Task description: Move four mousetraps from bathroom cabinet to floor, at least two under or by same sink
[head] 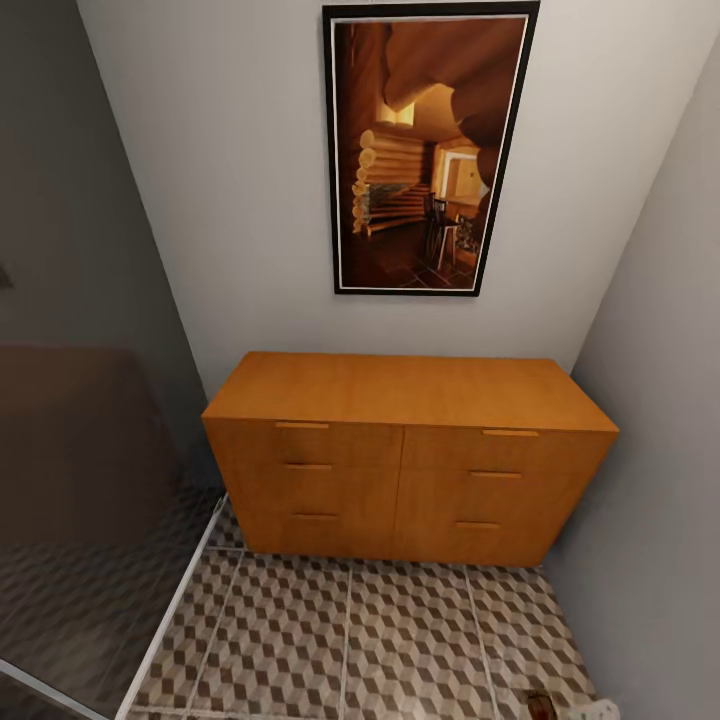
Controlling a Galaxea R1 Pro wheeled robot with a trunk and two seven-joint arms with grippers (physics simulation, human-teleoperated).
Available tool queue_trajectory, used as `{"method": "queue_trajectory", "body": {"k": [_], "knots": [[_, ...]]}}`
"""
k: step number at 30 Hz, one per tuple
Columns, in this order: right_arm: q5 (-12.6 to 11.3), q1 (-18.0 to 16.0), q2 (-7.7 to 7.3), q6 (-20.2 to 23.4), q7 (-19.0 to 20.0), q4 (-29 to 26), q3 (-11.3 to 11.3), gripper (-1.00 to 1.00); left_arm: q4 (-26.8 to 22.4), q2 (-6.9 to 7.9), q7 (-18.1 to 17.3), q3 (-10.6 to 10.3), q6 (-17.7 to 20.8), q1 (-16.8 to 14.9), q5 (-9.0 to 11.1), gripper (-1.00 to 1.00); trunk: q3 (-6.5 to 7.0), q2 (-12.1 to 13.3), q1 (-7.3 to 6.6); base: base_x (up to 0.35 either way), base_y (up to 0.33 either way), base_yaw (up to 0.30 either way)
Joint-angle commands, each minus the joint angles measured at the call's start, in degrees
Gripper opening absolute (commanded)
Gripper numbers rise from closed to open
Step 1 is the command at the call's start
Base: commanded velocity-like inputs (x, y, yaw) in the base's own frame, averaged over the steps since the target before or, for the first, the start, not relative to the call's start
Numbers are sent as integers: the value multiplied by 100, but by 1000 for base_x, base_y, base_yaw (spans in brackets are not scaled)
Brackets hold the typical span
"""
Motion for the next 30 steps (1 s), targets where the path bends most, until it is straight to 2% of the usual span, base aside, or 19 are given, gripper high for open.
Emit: {"method": "queue_trajectory", "body": {"k": [1, 3, 4, 9, 16, 30], "knots": [[-78, 16, -4, -48, 246, 18, 24, -100, 11, 2, 572, -41, -6, 133, 277, -100, -6, -4, 0, 0, 0, 0], [-89, 22, -5, -59, 315, 22, 24, -100, 19, -3, 952, -41, -9, 240, 360, -100, -6, -4, 0, 0, 0, 0], [-101, 26, -2, -61, 345, 24, 23, -100, 23, -9, 1272, -41, -11, 308, 404, -100, -6, -4, 0, 0, 0, 0], [-112, 50, 2, -55, 365, 95, 23, -100, 23, -13, 1879, -41, -9, 403, 446, -100, -2, -4, 0, 0, 0, 0], [-111, 141, 11, -78, 368, 155, 23, -100, -238, -42, 1850, -41, 16, 447, 438, -100, 55, -4, 0, 0, 0, 0], [-92, 152, 12, -82, 368, 158, 23, -100, -306, -50, 1792, -41, 10, 581, 447, -100, 184, -4, 0, 0, 0, 0]]}}
